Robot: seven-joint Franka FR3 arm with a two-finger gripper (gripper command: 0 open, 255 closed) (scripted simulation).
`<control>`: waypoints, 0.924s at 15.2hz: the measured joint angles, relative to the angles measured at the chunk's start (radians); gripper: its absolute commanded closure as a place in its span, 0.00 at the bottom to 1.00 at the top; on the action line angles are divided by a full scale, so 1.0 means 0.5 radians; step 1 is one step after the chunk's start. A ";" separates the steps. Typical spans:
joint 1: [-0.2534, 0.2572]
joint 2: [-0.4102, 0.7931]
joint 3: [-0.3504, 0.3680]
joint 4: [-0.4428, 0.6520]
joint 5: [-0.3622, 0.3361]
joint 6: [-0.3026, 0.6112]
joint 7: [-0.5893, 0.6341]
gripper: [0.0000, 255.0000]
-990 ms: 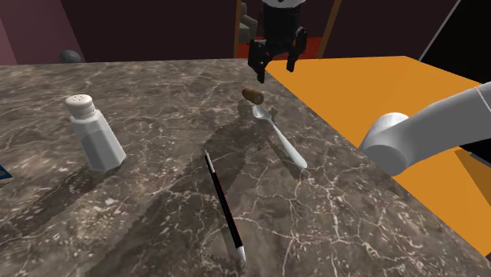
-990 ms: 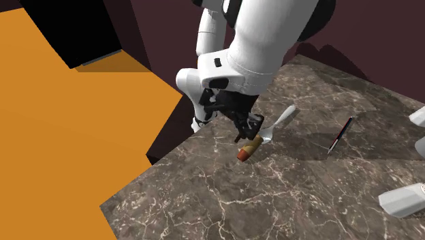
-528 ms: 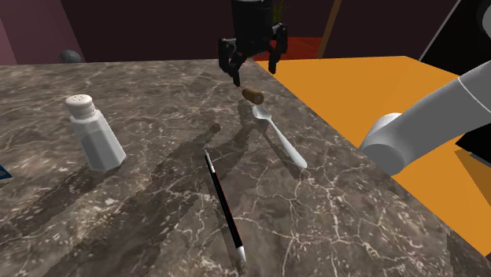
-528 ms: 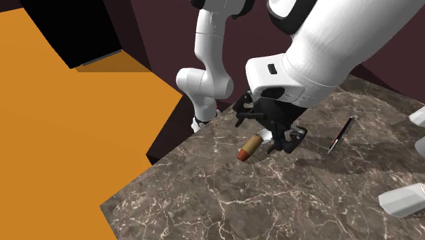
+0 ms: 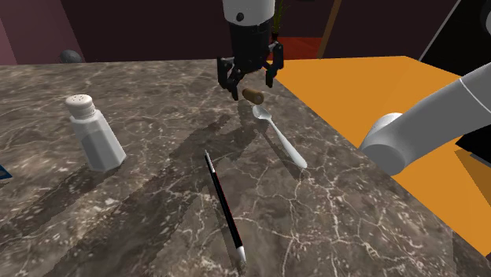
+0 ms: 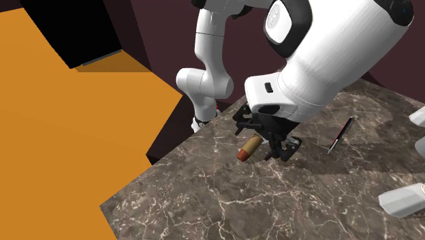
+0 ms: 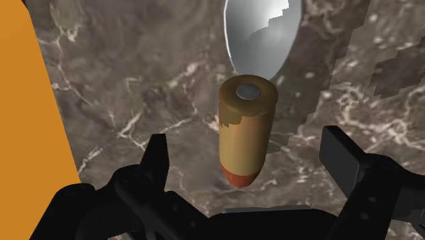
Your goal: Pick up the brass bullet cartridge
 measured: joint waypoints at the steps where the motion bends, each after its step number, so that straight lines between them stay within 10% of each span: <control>1: 0.000 0.000 0.000 -0.005 0.000 0.005 0.000 1.00; 14: -0.010 0.022 -0.003 0.091 -0.014 -0.070 -0.005 1.00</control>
